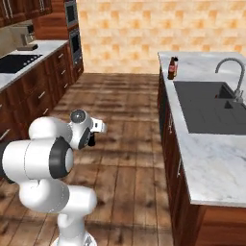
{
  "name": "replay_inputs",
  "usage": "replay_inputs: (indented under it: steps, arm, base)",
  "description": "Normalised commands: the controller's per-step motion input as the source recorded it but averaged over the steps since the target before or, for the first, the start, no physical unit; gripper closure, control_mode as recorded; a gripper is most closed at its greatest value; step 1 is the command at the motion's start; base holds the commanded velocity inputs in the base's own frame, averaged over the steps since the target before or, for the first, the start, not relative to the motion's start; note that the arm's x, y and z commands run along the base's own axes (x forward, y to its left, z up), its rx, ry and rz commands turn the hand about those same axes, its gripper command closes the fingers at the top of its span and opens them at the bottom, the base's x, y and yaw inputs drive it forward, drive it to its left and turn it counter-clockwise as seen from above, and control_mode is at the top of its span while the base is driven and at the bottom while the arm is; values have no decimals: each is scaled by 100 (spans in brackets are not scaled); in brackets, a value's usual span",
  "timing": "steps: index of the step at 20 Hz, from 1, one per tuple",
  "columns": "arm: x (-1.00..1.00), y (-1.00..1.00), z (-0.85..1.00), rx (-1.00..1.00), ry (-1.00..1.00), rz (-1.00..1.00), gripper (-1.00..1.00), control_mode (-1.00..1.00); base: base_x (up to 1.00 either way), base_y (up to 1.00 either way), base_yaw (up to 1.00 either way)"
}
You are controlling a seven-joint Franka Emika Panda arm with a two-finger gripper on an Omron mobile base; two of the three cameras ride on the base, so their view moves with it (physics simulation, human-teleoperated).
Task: Place the large bottle from the dining counter next to the other large bottle outside the sink, and place the small bottle from the dining counter next to the other small bottle inside the sink.
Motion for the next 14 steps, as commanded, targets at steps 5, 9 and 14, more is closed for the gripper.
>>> replay_inputs:
  steps: [5, 9, 14]
  arm:
    - [0, 0, 0, 0, 0, 0, 100, 100]
    - [0, 0, 0, 0, 0, 0, 100, 100]
    - [0, 0, 0, 0, 0, 0, 100, 100]
  base:
    - [83, 52, -41]
    - [89, 54, -40]
    - [83, 59, -38]
